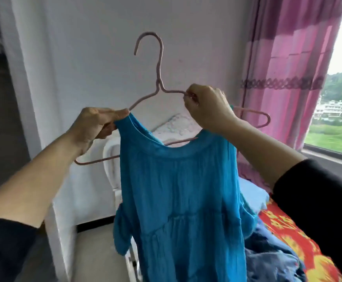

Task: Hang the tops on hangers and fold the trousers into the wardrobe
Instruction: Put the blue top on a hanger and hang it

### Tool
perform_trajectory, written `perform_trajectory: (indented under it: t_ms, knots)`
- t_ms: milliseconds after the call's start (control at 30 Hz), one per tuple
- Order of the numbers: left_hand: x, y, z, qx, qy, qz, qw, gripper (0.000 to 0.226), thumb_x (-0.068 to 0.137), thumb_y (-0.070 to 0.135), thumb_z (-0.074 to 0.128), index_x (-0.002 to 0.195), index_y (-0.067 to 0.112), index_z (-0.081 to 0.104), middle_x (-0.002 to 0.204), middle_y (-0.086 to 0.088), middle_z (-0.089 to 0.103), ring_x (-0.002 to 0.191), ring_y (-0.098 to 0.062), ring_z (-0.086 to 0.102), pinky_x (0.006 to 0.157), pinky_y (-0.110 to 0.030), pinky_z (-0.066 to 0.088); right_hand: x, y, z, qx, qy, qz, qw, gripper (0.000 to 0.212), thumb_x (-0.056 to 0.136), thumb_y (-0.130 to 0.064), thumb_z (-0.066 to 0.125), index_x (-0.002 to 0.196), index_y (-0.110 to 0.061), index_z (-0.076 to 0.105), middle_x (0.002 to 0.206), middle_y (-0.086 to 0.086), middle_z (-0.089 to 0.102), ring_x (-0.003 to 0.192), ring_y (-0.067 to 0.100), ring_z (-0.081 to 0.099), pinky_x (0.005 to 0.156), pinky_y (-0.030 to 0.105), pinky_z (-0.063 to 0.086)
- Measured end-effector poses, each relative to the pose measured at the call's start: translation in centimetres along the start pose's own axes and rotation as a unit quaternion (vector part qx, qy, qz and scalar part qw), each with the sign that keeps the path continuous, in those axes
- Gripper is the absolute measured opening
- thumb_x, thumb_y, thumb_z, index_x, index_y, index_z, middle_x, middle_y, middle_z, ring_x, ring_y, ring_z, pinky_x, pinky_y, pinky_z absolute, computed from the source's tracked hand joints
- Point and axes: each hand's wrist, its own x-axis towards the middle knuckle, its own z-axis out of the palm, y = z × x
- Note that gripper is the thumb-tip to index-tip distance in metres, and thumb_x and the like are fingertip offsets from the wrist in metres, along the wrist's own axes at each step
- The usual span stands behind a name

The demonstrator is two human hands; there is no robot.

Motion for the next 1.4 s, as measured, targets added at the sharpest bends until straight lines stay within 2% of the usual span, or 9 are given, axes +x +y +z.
perform_trajectory:
  t_ms: [133, 233, 367, 600, 767, 967, 1167, 1267, 1400]
  knots:
    - [-1.5, -1.0, -8.8, 0.049, 0.030, -0.010, 0.998, 0.026, 0.060, 0.043, 0.079, 0.080, 0.026, 0.078, 0.069, 0.004, 0.069, 0.056, 0.000, 0.056, 0.049, -0.012, 0.041, 3.5, -8.5, 4.7, 0.149, -0.096, -0.014, 0.984, 0.018, 0.086, -0.034, 0.059, 0.088, -0.019, 0.068, 0.061, -0.010, 0.049, 0.061, 0.013, 0.046, 0.053, 0.023, 0.036]
    - [-2.7, -2.2, -15.8, 0.119, 0.042, -0.015, 0.992, 0.031, 0.057, 0.047, 0.079, 0.081, 0.028, 0.078, 0.080, 0.002, 0.074, 0.068, -0.003, 0.062, 0.062, -0.017, 0.049, 5.4, -14.9, 8.6, 0.184, -0.133, -0.032, 0.973, 0.040, 0.087, -0.050, 0.059, 0.076, -0.012, 0.067, 0.059, -0.005, 0.048, 0.052, 0.009, 0.039, 0.046, 0.024, 0.028]
    - [-4.6, -4.1, -24.3, 0.234, 0.067, -0.012, 0.970, 0.023, 0.059, 0.054, 0.075, 0.074, 0.036, 0.076, 0.071, 0.014, 0.072, 0.060, 0.007, 0.058, 0.059, -0.015, 0.042, 6.7, -21.6, 14.2, 0.249, -0.158, -0.004, 0.956, 0.040, 0.088, -0.042, 0.060, 0.067, -0.009, 0.062, 0.051, -0.004, 0.042, 0.038, 0.006, 0.033, 0.037, 0.019, 0.026]
    - [-7.0, -8.0, -36.4, 0.370, 0.189, -0.055, 0.908, 0.009, 0.079, 0.036, 0.075, 0.081, 0.027, 0.075, 0.080, 0.001, 0.073, 0.086, -0.026, 0.067, 0.080, -0.044, 0.053, 9.2, -31.4, 22.9, 0.316, -0.191, 0.030, 0.929, 0.045, 0.088, -0.041, 0.052, 0.049, -0.018, 0.050, 0.047, -0.005, 0.038, 0.041, 0.010, 0.031, 0.041, 0.020, 0.027]
    - [-6.5, -11.7, -42.8, 0.356, 0.251, -0.072, 0.897, 0.003, 0.083, 0.023, 0.072, 0.083, 0.026, 0.072, 0.083, 0.001, 0.071, 0.079, -0.015, 0.061, 0.068, -0.027, 0.046, 11.4, -38.1, 28.8, 0.381, -0.256, -0.006, 0.888, 0.032, 0.090, -0.033, 0.049, 0.075, -0.013, 0.068, 0.060, -0.002, 0.050, 0.055, 0.011, 0.045, 0.052, 0.025, 0.039]
    - [-4.2, -18.2, -50.3, 0.317, 0.315, -0.126, 0.885, 0.014, 0.084, 0.017, 0.069, 0.097, 0.021, 0.072, 0.098, -0.003, 0.071, 0.089, -0.016, 0.063, 0.077, -0.024, 0.044, 14.4, -43.9, 37.2, 0.381, -0.290, -0.070, 0.875, 0.031, 0.095, -0.028, 0.052, 0.073, -0.013, 0.067, 0.062, -0.001, 0.059, 0.058, 0.010, 0.055, 0.059, 0.024, 0.049]
    - [3.1, -23.3, -57.0, 0.357, 0.297, -0.173, 0.868, 0.017, 0.086, 0.011, 0.062, 0.092, 0.023, 0.072, 0.090, 0.005, 0.068, 0.075, -0.008, 0.061, 0.053, -0.003, 0.038, 20.1, -48.9, 46.2, 0.321, -0.346, -0.153, 0.868, 0.028, 0.092, -0.024, 0.053, 0.079, -0.008, 0.073, 0.065, -0.002, 0.069, 0.059, 0.010, 0.063, 0.064, 0.023, 0.054]
    - [6.8, -25.3, -60.6, 0.367, 0.281, -0.187, 0.867, 0.019, 0.087, 0.012, 0.061, 0.101, 0.019, 0.071, 0.105, 0.000, 0.069, 0.100, -0.017, 0.062, 0.079, -0.021, 0.045, 23.2, -51.5, 50.8, 0.308, -0.353, -0.155, 0.870, 0.024, 0.092, -0.022, 0.055, 0.084, -0.007, 0.073, 0.068, 0.000, 0.071, 0.061, 0.012, 0.067, 0.066, 0.026, 0.058]
    - [10.5, -28.2, -65.6, 0.373, 0.280, -0.190, 0.864, 0.019, 0.087, 0.013, 0.063, 0.105, 0.016, 0.069, 0.112, -0.002, 0.068, 0.110, -0.019, 0.059, 0.091, -0.027, 0.046, 27.1, -55.1, 56.2, 0.298, -0.358, -0.159, 0.870, 0.021, 0.090, -0.017, 0.057, 0.078, -0.009, 0.071, 0.063, -0.002, 0.068, 0.050, 0.008, 0.064, 0.050, 0.016, 0.054]
